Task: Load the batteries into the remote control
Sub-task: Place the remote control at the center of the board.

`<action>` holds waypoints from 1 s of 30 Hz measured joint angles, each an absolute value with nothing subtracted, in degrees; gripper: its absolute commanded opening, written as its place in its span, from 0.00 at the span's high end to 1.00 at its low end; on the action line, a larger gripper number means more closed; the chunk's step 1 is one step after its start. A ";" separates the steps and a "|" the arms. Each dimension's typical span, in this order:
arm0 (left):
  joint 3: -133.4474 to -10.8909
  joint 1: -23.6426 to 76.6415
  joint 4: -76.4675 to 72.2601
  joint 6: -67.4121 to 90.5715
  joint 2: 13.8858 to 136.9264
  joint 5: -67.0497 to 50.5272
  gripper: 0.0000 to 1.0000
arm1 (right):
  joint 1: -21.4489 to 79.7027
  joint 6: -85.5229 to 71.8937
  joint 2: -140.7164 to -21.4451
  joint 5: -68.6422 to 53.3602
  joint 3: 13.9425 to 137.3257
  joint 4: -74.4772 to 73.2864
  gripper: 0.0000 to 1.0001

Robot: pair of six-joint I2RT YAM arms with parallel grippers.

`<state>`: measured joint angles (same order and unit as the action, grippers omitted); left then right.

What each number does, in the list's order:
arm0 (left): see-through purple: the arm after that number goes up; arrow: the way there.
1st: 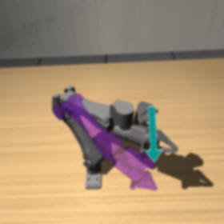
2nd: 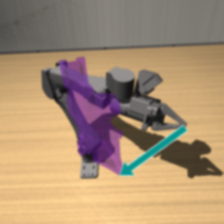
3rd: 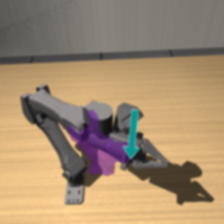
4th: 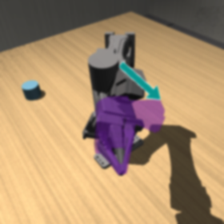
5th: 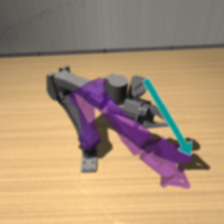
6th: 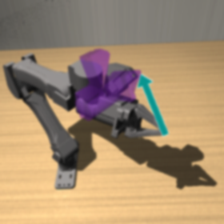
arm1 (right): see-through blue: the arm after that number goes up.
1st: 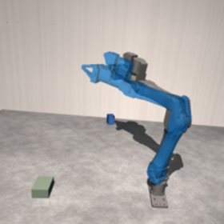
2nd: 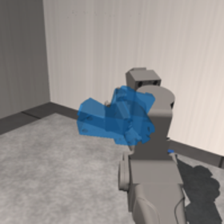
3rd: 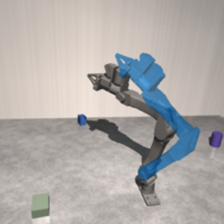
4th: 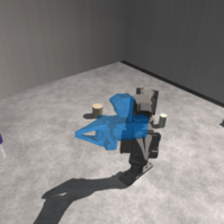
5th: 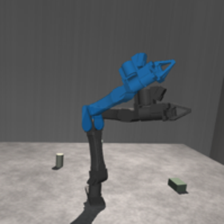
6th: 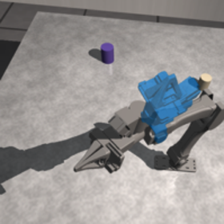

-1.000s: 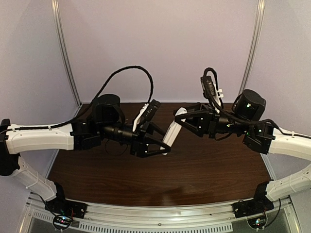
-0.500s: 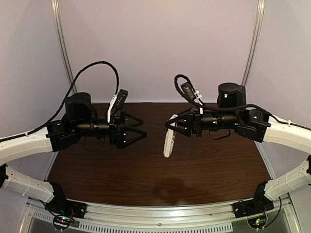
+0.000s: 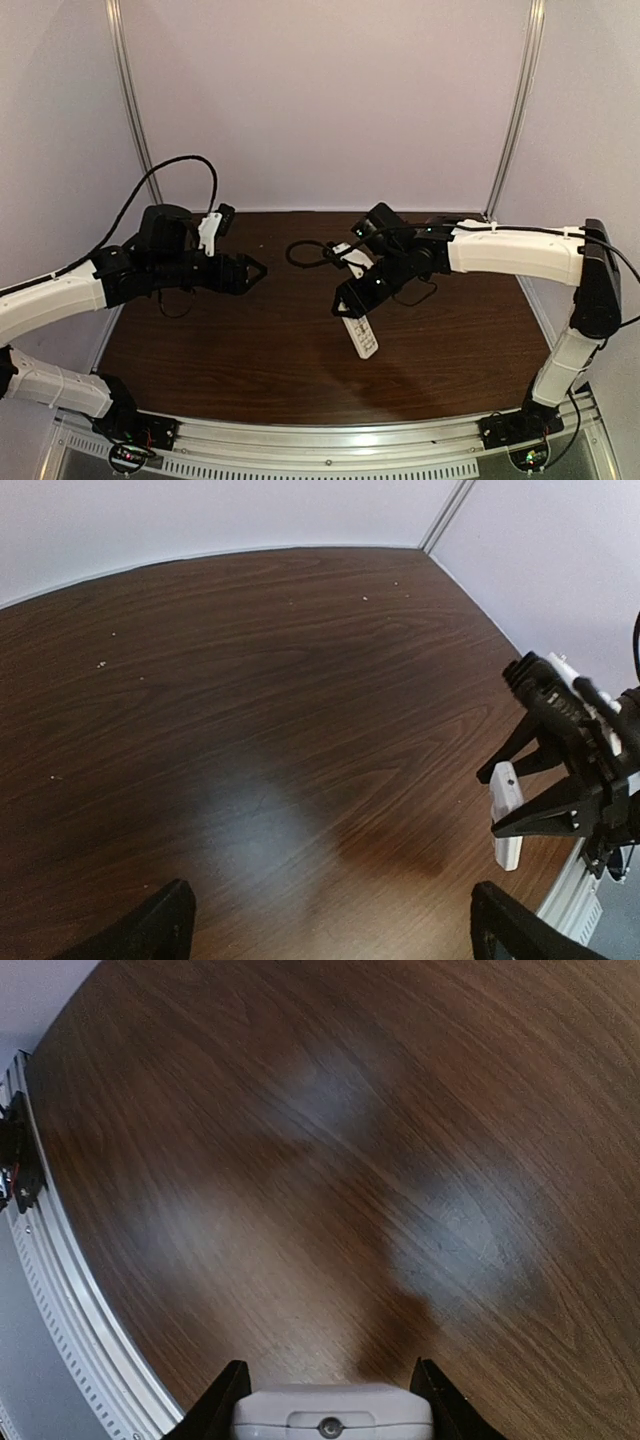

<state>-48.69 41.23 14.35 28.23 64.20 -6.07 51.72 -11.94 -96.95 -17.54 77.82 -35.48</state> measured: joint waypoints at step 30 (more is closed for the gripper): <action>-44.25 38.83 14.24 28.21 65.56 1.48 0.03 | 52.64 -10.24 -121.58 -10.66 94.87 -51.11 0.57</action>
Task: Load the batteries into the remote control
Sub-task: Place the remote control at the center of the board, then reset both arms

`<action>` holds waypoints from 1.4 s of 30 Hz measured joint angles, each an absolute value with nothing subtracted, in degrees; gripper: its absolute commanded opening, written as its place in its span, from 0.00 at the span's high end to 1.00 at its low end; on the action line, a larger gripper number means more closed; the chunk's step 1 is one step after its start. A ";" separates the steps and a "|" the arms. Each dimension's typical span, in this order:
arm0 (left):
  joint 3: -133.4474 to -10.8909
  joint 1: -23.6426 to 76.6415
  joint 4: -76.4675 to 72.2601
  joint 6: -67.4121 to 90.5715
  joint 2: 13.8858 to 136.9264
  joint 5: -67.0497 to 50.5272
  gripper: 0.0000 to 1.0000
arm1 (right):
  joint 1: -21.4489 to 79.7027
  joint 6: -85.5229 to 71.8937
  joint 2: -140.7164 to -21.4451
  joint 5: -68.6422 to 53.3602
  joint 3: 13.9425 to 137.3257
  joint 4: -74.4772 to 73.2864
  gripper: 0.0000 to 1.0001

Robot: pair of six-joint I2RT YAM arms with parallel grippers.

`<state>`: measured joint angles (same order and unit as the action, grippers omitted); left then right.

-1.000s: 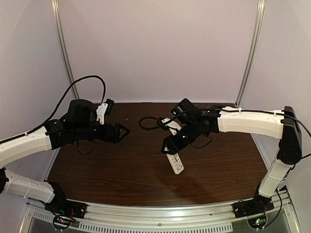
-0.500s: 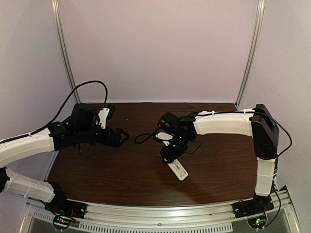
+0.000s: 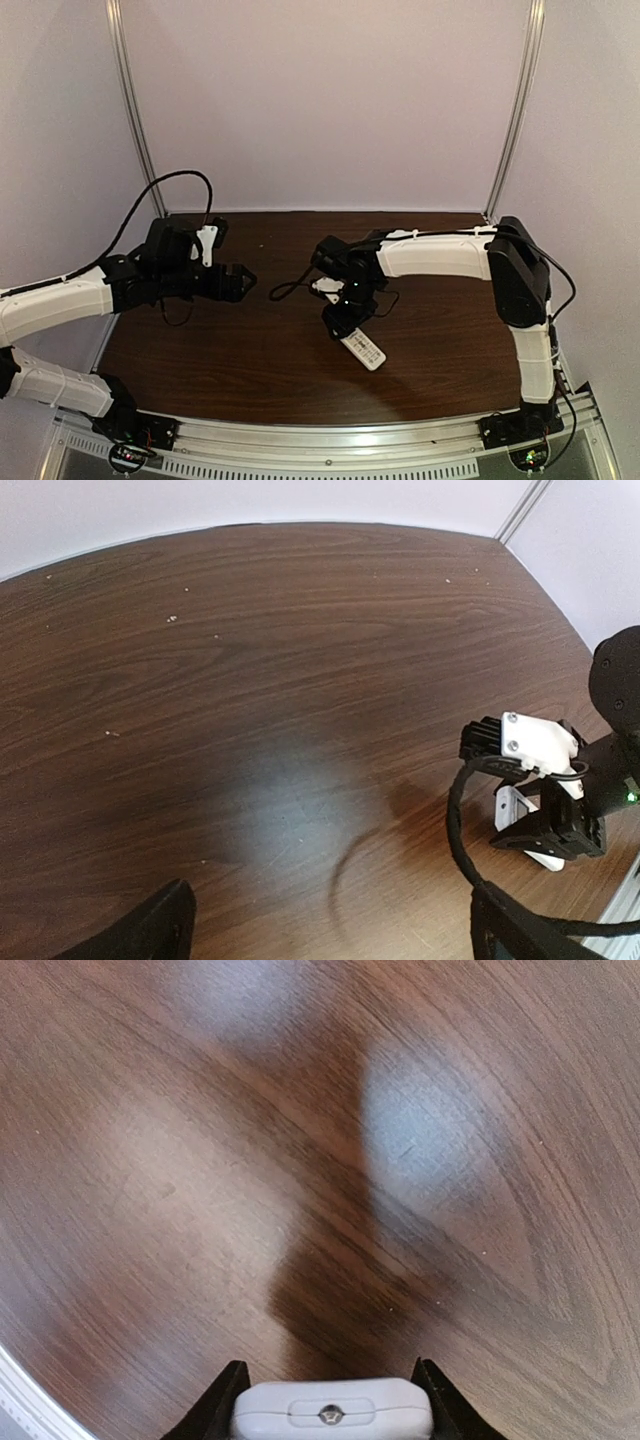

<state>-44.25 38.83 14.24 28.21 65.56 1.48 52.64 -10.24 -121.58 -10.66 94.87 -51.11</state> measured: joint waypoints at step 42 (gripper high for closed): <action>-66.70 29.26 20.56 21.43 77.76 -2.22 0.03 | 40.14 -14.94 -99.09 -17.56 79.22 -29.02 0.00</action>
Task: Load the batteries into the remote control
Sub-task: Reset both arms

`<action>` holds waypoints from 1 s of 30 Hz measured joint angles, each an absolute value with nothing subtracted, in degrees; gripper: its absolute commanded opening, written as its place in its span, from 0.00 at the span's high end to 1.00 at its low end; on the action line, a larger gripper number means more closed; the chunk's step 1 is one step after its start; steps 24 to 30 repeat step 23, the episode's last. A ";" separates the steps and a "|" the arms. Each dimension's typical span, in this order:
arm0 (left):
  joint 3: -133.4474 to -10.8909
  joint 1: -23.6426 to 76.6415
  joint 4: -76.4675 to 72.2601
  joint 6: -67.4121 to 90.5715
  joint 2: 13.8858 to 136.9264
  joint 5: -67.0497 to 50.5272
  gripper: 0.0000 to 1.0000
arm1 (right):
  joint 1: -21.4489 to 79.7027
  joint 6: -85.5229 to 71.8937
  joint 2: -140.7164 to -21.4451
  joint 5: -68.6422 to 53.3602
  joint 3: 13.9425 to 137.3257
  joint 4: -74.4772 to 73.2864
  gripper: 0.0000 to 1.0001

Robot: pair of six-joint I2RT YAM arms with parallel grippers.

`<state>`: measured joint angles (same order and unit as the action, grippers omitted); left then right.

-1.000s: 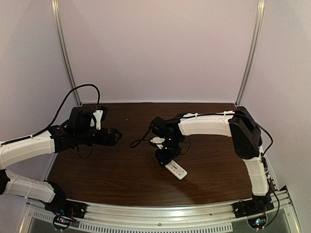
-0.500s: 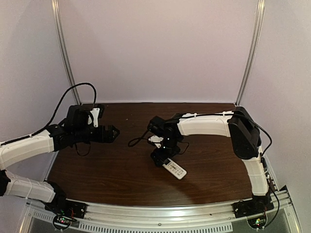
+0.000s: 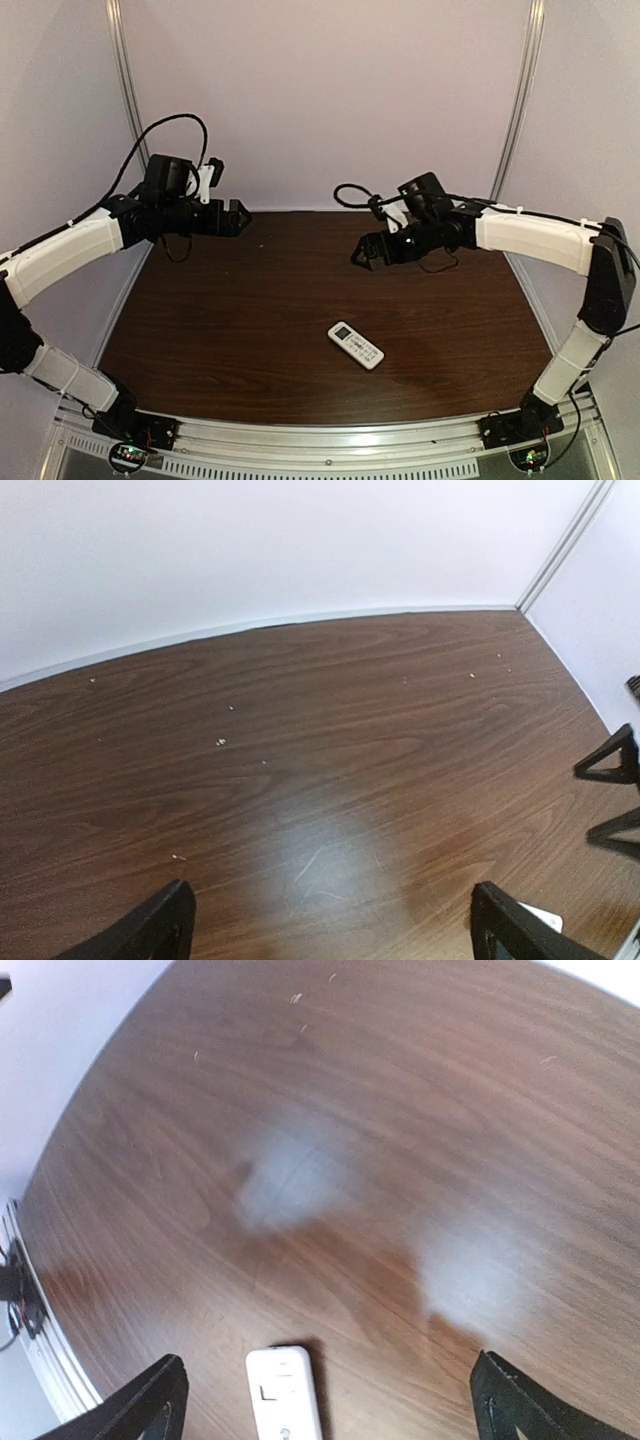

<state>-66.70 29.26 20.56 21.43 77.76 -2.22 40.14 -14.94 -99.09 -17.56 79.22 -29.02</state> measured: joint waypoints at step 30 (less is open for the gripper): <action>-50.70 23.55 17.52 23.07 81.67 -3.73 0.03 | 16.58 -19.07 -72.49 -24.03 38.72 -2.61 0.00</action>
